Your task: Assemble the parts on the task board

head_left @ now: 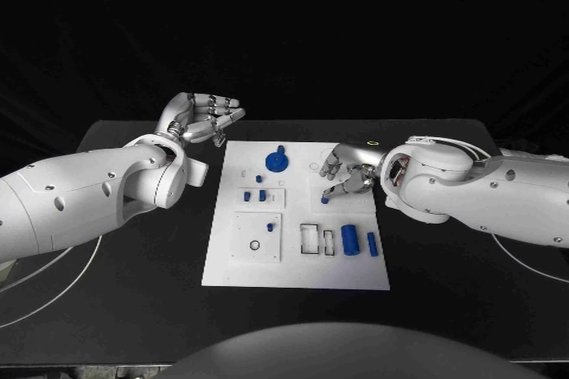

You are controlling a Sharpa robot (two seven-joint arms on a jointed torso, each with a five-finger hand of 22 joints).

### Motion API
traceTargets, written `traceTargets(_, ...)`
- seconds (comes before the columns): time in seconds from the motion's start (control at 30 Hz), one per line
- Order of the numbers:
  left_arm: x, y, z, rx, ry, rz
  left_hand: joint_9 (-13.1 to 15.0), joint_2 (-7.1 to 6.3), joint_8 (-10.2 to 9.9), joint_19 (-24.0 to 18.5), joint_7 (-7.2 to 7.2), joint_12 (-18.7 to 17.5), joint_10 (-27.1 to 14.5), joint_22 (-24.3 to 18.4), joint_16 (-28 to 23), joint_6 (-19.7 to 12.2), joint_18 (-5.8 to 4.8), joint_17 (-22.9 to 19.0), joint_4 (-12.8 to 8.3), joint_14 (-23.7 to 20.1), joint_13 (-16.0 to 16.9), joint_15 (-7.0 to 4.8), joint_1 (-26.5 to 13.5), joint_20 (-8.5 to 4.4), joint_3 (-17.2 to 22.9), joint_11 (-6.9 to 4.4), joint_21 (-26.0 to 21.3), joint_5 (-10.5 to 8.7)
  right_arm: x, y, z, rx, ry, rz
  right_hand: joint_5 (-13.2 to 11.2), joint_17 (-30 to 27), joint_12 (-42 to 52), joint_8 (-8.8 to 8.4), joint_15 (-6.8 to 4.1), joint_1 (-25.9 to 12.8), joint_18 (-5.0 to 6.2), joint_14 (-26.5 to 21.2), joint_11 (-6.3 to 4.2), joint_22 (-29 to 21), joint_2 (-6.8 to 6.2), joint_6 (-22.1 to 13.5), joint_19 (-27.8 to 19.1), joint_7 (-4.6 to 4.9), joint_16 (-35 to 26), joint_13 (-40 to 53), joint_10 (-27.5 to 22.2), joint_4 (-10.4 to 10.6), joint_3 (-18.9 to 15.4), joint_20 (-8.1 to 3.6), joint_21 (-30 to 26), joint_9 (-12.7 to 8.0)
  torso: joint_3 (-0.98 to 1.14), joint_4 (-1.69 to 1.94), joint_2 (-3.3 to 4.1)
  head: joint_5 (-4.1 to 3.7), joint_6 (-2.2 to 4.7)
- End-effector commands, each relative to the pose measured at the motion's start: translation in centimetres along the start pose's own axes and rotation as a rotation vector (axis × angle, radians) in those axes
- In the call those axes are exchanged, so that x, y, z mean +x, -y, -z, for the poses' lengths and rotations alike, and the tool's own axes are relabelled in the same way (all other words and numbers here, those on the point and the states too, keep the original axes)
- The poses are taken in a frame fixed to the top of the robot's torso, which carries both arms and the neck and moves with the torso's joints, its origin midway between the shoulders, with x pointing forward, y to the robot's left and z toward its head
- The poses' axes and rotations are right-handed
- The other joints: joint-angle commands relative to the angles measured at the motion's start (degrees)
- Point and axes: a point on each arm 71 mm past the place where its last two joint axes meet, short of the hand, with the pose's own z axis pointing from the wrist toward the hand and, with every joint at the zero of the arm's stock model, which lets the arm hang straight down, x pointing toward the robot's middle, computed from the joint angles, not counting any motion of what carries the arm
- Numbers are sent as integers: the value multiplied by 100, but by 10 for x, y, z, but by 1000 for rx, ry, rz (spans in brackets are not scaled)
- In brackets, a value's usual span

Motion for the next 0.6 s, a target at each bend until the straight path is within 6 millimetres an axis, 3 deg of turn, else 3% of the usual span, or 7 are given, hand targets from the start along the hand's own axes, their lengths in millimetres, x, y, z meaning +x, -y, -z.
traceTargets(0.03,1,1,0,9,-8,9,-1,69,-32,-3,1,-27,-1,-6,-19,5,39,-3,-7,16,3,-20,7,-13,-22,-2,-24,38,7,1,-1,31,-61,46,-16,1509,32,38,37,-56,-82,597,16,1507,14,36,611,15,23,10,58,-1,-39,37,26,7,-1,6,9,1,0)
traceTargets(0.33,0,1,1,9,-6,8,-1,69,-32,-3,1,-27,-1,-6,-19,5,39,-3,-7,16,3,-20,7,-13,-22,-2,-24,38,14,0,-6,43,-105,64,-15,1509,98,74,30,-4,-82,597,-8,1507,56,136,611,-16,23,20,220,-33,-67,46,26,24,1,2,10,21,0)
traceTargets(0.6,0,1,1,9,-6,8,-1,69,-32,-3,1,-27,-1,-6,-19,5,39,-3,-7,16,3,-20,7,-13,-22,-2,-24,38,16,-2,-9,47,-104,74,-10,1509,198,148,-92,293,-82,597,-153,1507,252,370,611,-176,23,14,538,-188,60,-40,26,49,1,1,6,24,0)
